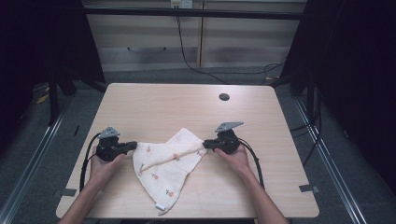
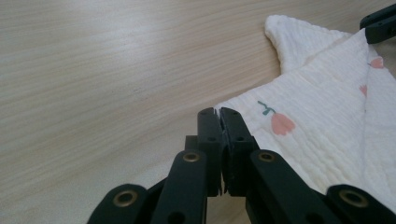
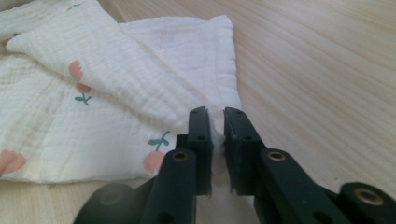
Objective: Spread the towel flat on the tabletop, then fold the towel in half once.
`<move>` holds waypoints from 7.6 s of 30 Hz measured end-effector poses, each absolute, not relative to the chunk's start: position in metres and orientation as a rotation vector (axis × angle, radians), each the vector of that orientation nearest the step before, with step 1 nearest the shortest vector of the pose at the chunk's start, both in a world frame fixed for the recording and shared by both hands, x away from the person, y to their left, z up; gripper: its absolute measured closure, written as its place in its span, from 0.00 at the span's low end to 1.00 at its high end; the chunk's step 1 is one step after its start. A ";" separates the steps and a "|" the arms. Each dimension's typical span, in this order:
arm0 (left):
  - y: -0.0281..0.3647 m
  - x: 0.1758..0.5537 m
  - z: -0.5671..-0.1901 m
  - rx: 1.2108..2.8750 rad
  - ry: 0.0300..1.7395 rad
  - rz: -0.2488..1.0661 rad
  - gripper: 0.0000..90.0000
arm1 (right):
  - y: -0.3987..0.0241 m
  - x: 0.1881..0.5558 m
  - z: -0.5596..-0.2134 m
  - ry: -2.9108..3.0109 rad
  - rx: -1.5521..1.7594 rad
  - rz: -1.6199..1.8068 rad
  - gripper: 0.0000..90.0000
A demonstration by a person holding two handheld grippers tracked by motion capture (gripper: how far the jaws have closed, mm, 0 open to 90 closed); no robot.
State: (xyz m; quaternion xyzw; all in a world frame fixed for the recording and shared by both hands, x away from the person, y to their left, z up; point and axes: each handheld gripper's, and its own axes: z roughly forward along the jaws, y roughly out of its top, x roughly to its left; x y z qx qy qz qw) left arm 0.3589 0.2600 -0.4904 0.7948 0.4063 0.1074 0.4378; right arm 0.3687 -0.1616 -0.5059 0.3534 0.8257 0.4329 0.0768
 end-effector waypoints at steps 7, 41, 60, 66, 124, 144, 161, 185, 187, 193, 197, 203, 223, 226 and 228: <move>0.262 0.358 -0.484 1.929 0.995 0.262 0.98 | -0.167 0.366 -0.496 2.449 1.073 1.363 0.98; 0.230 0.323 -0.409 1.764 0.702 0.277 0.98 | -0.216 0.296 -0.374 2.218 0.941 1.529 0.99; 0.216 0.313 -0.386 1.747 0.619 0.287 0.98 | -0.231 0.233 -0.337 2.148 0.944 1.474 0.99; 0.207 0.328 -0.389 1.752 0.645 0.297 0.98 | -0.227 0.245 -0.333 2.151 0.934 1.454 0.99; 0.220 0.326 -0.458 1.981 0.856 0.234 0.75 | -0.232 0.310 -0.456 2.426 1.147 1.277 0.62; 0.187 0.320 -0.495 2.157 0.776 0.179 0.74 | -0.226 0.320 -0.499 2.499 1.194 1.085 0.65; 0.176 0.323 -0.501 2.253 0.708 0.275 0.98 | -0.218 0.313 -0.498 2.522 1.140 1.073 0.97; 0.190 0.311 -0.500 2.248 0.697 0.217 1.00 | -0.221 0.252 -0.497 2.629 1.109 1.147 0.98; 0.192 0.307 -0.499 2.257 0.697 0.215 1.00 | -0.219 0.252 -0.497 2.635 1.092 1.143 0.98; 0.197 0.299 -0.499 2.252 0.698 0.199 1.00 | -0.214 0.251 -0.497 2.645 1.062 1.137 0.94; 0.201 0.302 -0.495 2.237 0.700 0.166 0.89 | -0.215 0.251 -0.495 2.609 1.050 1.137 0.78; 0.201 0.310 -0.489 2.185 0.722 0.173 0.80 | -0.220 0.261 -0.485 2.523 1.080 1.200 0.72; 0.189 0.320 -0.504 2.193 0.718 0.150 0.78 | -0.231 0.367 -0.490 2.345 1.279 1.144 0.77; 0.189 0.319 -0.504 2.190 0.721 0.158 0.78 | -0.234 0.378 -0.493 2.300 1.326 1.224 0.77; 0.189 0.318 -0.504 2.193 0.717 0.163 0.78 | -0.231 0.384 -0.496 2.300 1.328 1.171 0.77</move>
